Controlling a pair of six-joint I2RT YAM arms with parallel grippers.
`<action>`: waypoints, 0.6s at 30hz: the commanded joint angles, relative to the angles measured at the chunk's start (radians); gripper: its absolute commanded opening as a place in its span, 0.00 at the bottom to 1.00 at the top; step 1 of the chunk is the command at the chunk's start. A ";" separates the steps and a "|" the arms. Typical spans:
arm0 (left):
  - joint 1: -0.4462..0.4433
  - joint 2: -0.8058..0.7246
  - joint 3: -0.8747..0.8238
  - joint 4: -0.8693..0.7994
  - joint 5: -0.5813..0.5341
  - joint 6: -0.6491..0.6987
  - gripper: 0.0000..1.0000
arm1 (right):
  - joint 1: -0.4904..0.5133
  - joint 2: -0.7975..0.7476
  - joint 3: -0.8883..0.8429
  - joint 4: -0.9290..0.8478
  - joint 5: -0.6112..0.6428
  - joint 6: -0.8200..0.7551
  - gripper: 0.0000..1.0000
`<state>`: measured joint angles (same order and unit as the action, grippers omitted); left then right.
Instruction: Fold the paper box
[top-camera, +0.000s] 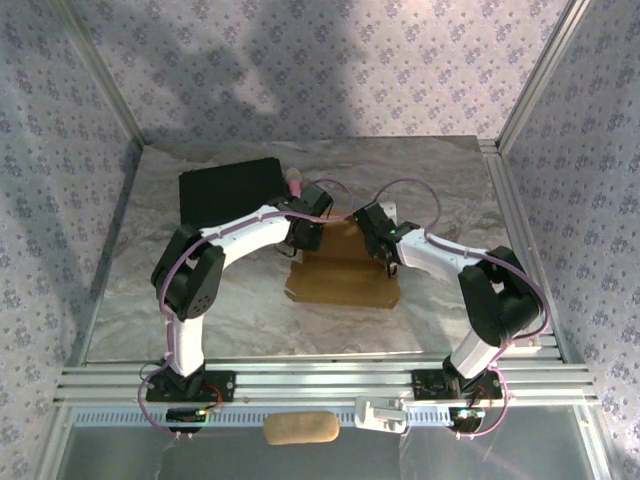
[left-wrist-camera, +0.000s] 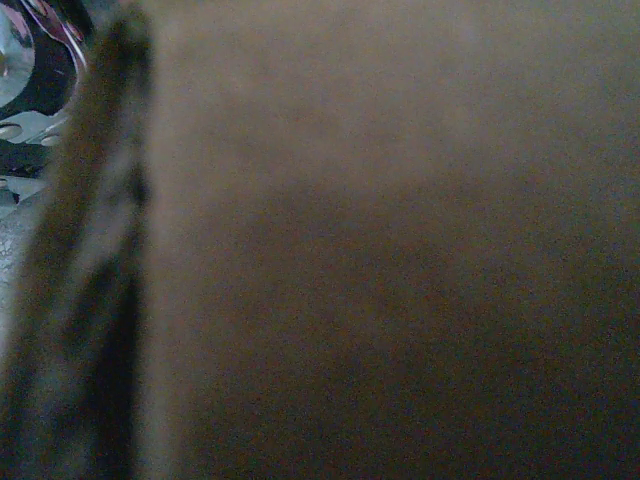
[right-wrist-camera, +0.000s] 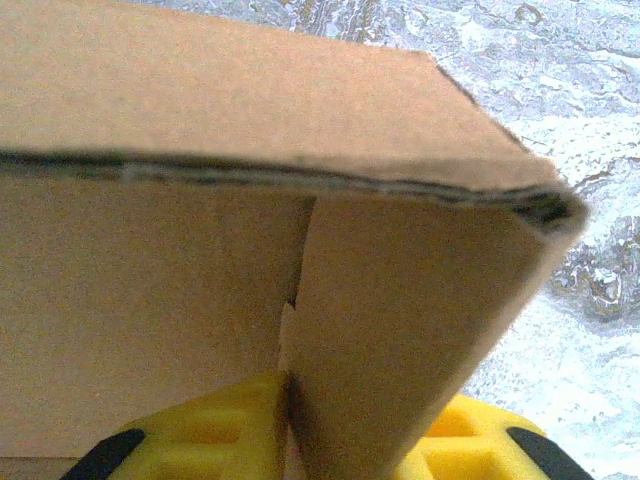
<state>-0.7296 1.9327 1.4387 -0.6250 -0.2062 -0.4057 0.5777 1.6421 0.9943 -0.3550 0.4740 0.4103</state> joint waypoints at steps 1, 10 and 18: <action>-0.011 0.000 0.019 -0.038 -0.011 0.026 0.00 | -0.007 0.023 0.029 -0.008 -0.009 0.018 0.24; -0.013 -0.003 0.015 -0.039 -0.018 0.024 0.00 | 0.020 0.077 0.060 -0.109 0.128 0.105 0.00; -0.012 -0.003 0.021 -0.036 -0.019 0.014 0.00 | 0.098 0.087 0.077 -0.208 0.287 0.202 0.00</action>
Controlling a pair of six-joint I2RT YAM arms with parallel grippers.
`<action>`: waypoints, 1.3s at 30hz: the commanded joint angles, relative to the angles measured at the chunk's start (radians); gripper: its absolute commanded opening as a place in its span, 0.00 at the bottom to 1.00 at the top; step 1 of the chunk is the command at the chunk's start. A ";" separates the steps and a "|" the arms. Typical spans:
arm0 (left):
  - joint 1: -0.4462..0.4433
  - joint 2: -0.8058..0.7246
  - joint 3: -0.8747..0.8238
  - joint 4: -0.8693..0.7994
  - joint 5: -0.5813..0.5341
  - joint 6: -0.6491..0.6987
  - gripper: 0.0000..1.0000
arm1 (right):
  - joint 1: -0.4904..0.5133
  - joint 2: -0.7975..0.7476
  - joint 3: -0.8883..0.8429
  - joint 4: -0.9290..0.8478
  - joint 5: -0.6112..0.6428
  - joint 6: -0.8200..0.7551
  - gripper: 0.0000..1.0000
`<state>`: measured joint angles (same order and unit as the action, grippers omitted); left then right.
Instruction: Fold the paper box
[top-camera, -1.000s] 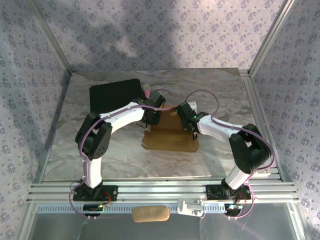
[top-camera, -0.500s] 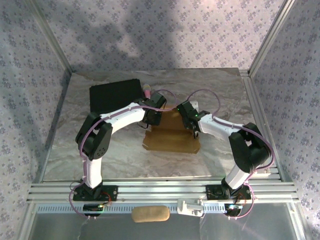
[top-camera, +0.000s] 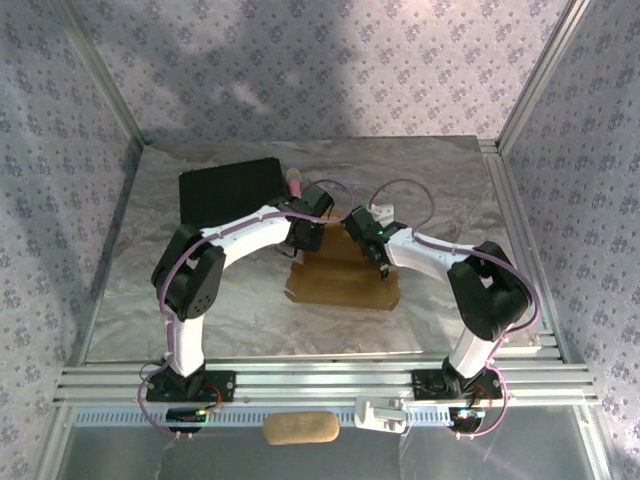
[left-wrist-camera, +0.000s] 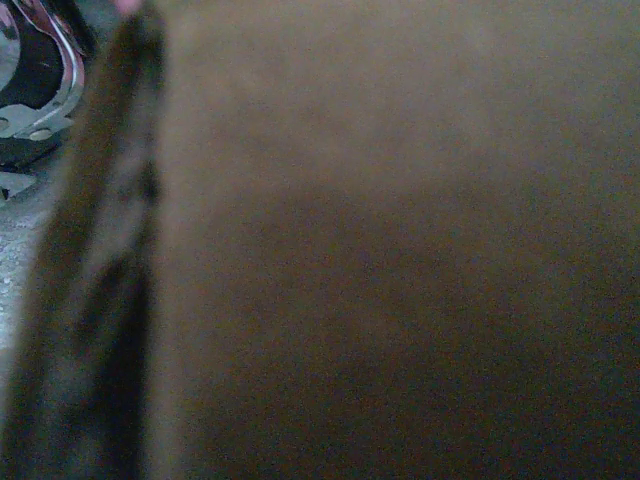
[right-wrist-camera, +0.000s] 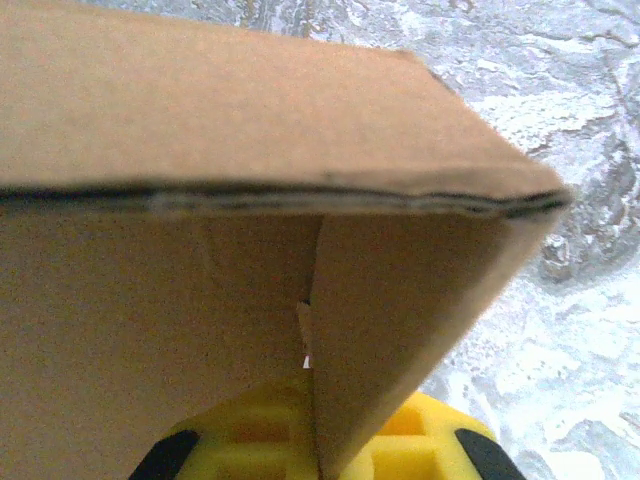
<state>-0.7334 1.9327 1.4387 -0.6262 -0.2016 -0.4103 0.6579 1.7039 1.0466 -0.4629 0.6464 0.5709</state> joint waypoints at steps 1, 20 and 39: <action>-0.009 -0.003 0.020 -0.036 -0.021 0.016 0.00 | 0.021 0.027 0.022 -0.095 0.110 0.045 0.00; -0.009 -0.015 0.007 -0.031 -0.016 0.013 0.00 | -0.072 -0.286 -0.097 0.083 -0.269 -0.066 0.37; -0.011 -0.008 0.016 -0.039 -0.015 0.013 0.00 | -0.098 -0.105 -0.040 0.106 -0.175 -0.032 0.28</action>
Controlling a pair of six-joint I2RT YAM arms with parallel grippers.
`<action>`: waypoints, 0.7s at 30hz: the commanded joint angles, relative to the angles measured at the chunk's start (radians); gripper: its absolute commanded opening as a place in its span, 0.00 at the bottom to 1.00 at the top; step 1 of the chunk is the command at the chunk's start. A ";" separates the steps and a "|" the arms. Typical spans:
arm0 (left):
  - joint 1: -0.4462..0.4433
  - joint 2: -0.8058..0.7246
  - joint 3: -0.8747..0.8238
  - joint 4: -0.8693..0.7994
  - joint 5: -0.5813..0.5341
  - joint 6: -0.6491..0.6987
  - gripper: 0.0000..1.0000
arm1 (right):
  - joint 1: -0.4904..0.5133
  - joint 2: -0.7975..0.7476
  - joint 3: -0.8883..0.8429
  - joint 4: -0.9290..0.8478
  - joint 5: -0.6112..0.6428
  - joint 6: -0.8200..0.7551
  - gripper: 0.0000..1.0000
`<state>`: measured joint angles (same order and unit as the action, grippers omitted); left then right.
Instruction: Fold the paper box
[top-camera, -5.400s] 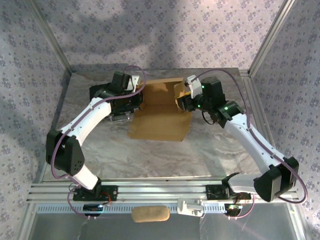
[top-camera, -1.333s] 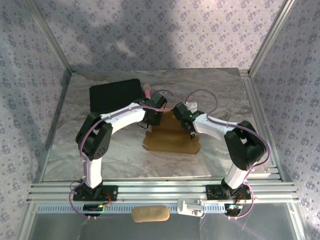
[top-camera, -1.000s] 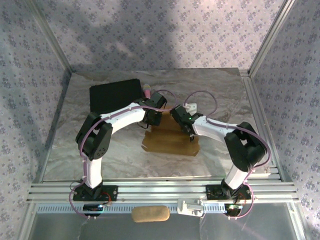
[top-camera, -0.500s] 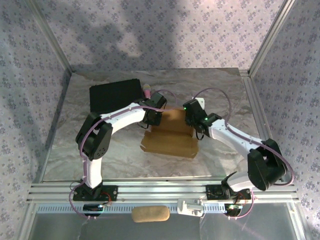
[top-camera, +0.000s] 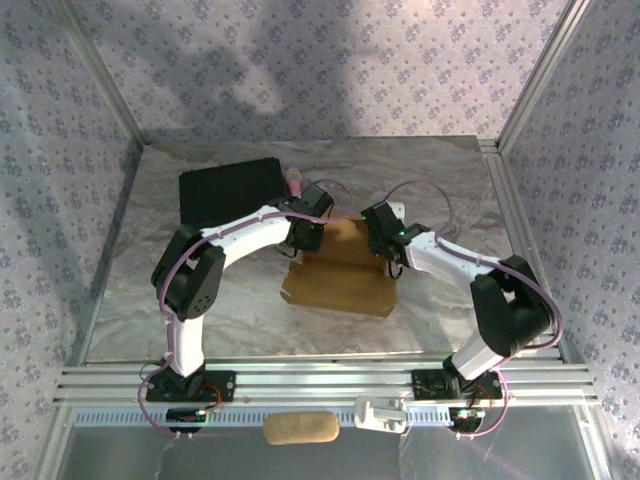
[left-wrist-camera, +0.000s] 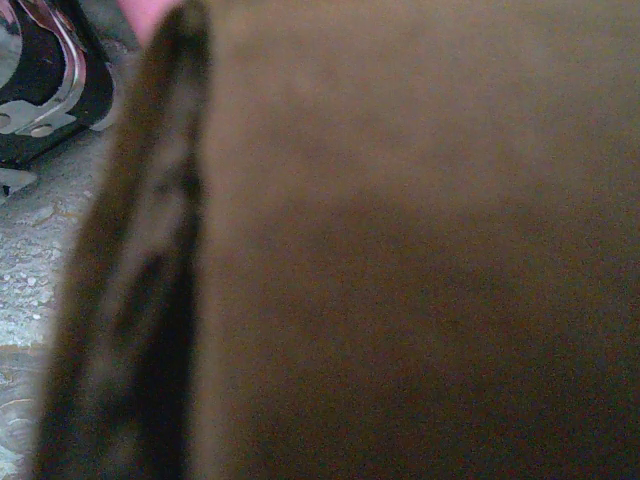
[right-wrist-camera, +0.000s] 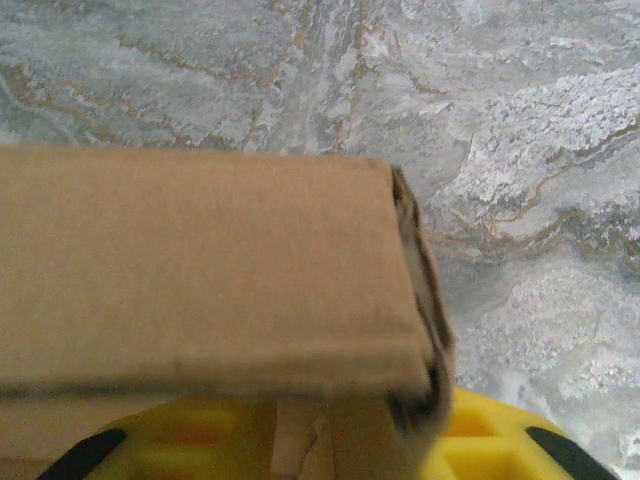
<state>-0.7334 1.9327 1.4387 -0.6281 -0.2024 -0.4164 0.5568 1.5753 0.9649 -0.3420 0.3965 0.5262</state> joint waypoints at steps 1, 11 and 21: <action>-0.013 -0.006 0.020 -0.040 -0.015 0.019 0.00 | 0.003 0.033 0.044 -0.005 0.084 0.012 0.26; -0.019 -0.003 0.034 -0.044 -0.034 0.026 0.00 | 0.044 0.113 0.073 -0.101 0.261 0.085 0.00; -0.020 -0.009 0.028 -0.065 -0.042 0.016 0.00 | 0.117 0.155 0.105 -0.244 0.463 0.169 0.00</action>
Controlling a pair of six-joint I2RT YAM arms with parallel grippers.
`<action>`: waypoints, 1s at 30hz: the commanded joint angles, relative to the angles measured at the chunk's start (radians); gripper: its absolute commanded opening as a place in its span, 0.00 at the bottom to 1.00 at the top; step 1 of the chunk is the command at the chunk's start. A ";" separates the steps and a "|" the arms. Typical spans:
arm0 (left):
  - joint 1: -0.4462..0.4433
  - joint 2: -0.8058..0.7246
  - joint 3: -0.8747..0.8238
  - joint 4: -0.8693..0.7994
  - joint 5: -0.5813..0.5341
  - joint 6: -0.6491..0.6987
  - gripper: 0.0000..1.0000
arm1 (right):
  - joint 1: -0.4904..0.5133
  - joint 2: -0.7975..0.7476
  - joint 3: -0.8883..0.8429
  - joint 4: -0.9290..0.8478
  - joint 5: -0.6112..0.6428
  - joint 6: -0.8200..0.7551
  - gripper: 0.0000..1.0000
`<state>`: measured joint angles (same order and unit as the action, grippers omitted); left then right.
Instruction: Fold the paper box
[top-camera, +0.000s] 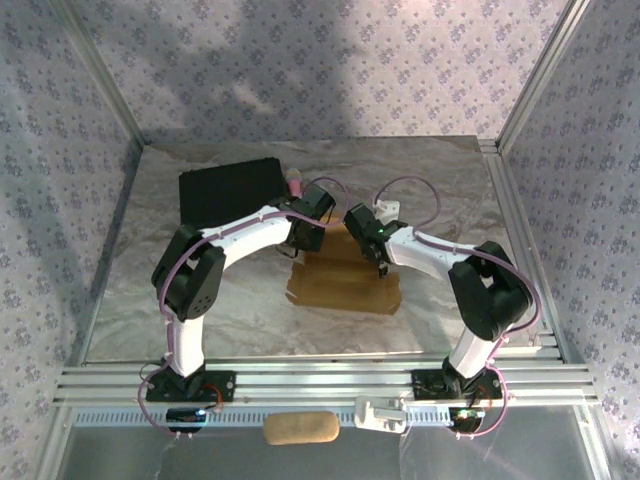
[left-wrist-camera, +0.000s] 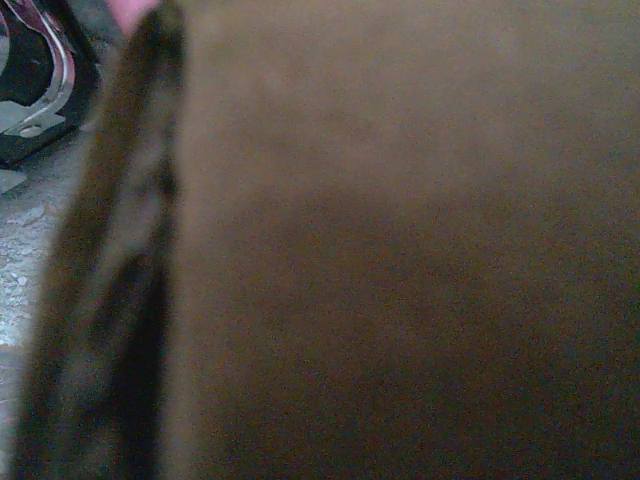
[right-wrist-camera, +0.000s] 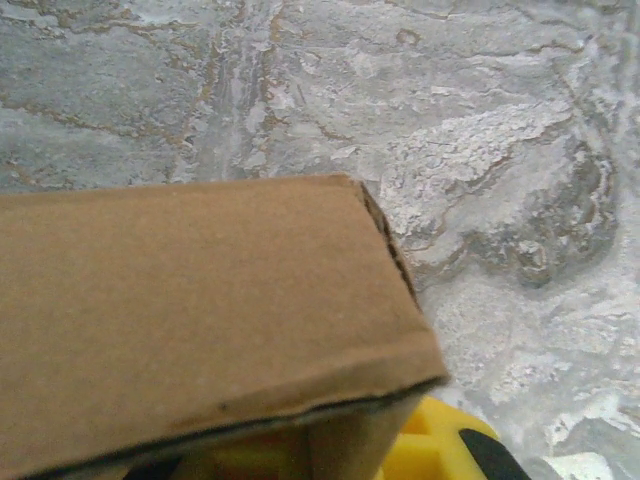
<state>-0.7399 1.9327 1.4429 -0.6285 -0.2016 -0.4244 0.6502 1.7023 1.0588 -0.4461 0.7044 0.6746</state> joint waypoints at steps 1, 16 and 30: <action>-0.014 -0.011 0.022 -0.062 -0.042 0.021 0.00 | 0.022 0.023 0.008 -0.126 0.139 0.013 0.00; -0.014 -0.019 0.021 -0.057 -0.036 0.010 0.00 | 0.017 -0.188 -0.169 0.114 -0.118 -0.062 0.31; -0.015 -0.021 0.017 -0.062 -0.039 0.013 0.00 | -0.037 -0.082 -0.187 0.136 -0.168 0.027 0.17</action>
<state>-0.7483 1.9327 1.4429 -0.6418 -0.2104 -0.4301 0.6281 1.5955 0.8806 -0.2951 0.5446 0.6640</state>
